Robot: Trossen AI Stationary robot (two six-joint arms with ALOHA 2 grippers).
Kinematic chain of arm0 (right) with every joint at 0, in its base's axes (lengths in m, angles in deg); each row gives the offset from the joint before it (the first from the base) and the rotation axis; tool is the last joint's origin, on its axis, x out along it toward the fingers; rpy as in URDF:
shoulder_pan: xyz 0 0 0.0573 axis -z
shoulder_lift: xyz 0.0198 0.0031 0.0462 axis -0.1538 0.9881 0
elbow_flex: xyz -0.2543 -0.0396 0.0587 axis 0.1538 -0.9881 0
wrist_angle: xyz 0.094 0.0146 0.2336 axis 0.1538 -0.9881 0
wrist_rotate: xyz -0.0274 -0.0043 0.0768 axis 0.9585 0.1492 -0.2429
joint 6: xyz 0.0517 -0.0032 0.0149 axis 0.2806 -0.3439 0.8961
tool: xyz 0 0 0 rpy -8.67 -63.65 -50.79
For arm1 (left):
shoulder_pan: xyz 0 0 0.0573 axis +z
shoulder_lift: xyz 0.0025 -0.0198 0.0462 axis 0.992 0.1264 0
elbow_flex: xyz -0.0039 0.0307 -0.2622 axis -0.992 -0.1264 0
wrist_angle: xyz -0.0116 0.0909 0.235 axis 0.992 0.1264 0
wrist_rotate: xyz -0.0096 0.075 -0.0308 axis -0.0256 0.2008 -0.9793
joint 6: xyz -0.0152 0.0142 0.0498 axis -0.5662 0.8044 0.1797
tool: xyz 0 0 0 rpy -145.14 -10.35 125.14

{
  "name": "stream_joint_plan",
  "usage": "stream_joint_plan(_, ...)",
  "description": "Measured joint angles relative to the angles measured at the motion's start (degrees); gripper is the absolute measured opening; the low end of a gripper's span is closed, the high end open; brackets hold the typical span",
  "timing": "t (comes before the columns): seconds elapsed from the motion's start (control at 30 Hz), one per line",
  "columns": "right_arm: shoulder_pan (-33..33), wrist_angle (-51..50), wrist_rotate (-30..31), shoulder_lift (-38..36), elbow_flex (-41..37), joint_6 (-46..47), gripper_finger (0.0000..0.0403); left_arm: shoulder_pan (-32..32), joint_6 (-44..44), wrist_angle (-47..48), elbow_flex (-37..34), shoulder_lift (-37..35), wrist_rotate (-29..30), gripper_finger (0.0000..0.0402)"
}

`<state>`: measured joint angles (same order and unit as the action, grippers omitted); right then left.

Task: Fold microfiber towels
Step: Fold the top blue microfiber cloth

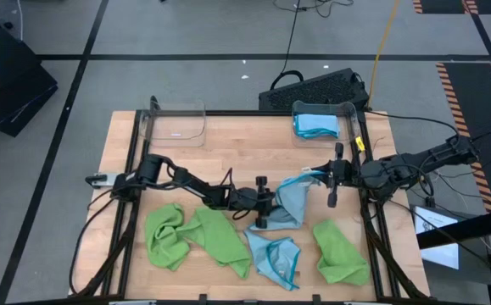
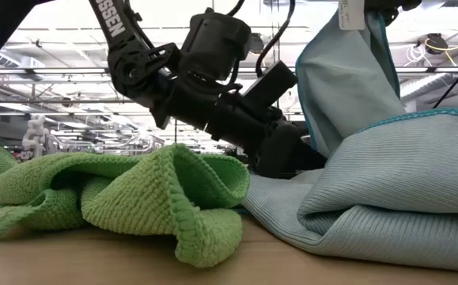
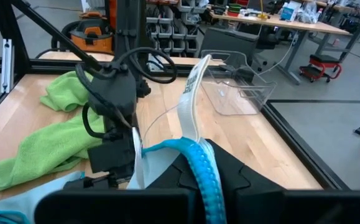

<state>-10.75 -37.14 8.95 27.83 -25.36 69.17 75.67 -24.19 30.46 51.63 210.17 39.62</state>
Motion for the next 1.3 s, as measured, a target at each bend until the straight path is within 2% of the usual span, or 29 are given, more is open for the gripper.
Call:
stream_joint_plan(0.13,0.0,0.03,0.02,-0.03,0.0,-0.04,0.0009,-0.17,1.53,0.63,0.02,-0.06,0.37,0.0054)
stream_joint_plan(0.2,0.0,0.09,0.11,-0.05,0.0,-0.04,0.0009,-0.25,1.46,5.35,0.0,-1.34,2.08,0.0016)
stream_joint_plan(0.23,0.0,0.09,0.11,-0.05,0.0,-0.06,0.0009,-0.27,1.4,8.55,-0.04,-2.57,3.2,0.0011)
stream_joint_plan(0.3,0.0,0.5,0.72,-0.04,0.0,-0.93,0.0009,-0.27,1.55,14.02,-0.02,-5.77,6.06,0.0011)
stream_joint_plan(0.4,0.02,3.63,5.55,0.0,0.0,-3.79,0.0009,-0.25,2.9,22.03,0.0,-11.86,11.4,0.0008)
stream_joint_plan(0.5,0.46,8.73,9.27,0.32,0.0,-8.85,0.0009,0.19,3.44,27.19,0.0,-18.16,14.27,0.0006)
stream_joint_plan(0.6,1.79,14.82,9.15,0.78,0.0,-14.06,0.0009,1.01,4.3,31.07,0.04,-24.23,17.77,0.0012)
stream_joint_plan(0.73,4.53,22.86,9.05,2.15,0.0,-22.44,0.0009,2.53,7.78,37.05,-0.02,-31.5,28.5,0.0005)
stream_joint_plan(0.8,6.7,27.38,9.02,2.65,0.0,-27.41,0.0009,3.96,9.76,37.97,-0.02,-35.37,31.2,0.0005)
stream_joint_plan(0.93,12.85,36.15,7.95,3.34,-0.01,-33.78,0.0007,9.43,13.13,40.62,0.0,-42.35,31.42,0.0009)
stream_joint_plan(1.03,17.63,39.36,0.54,2.39,0.04,-31.17,0.0003,14.84,11.79,44.93,0.0,-46.28,29.2,0.0004)
stream_joint_plan(1.17,19.16,33.08,-8.39,0.59,-0.06,-21.72,0.0003,16.45,1.36,57.29,0.1,-52.16,22.56,0.0009)
stream_joint_plan(1.3,19.15,24.74,-11.66,0.06,-0.04,-11.97,0.0002,12.92,-7.9,68.32,0.09,-56.06,15.63,0.0004)
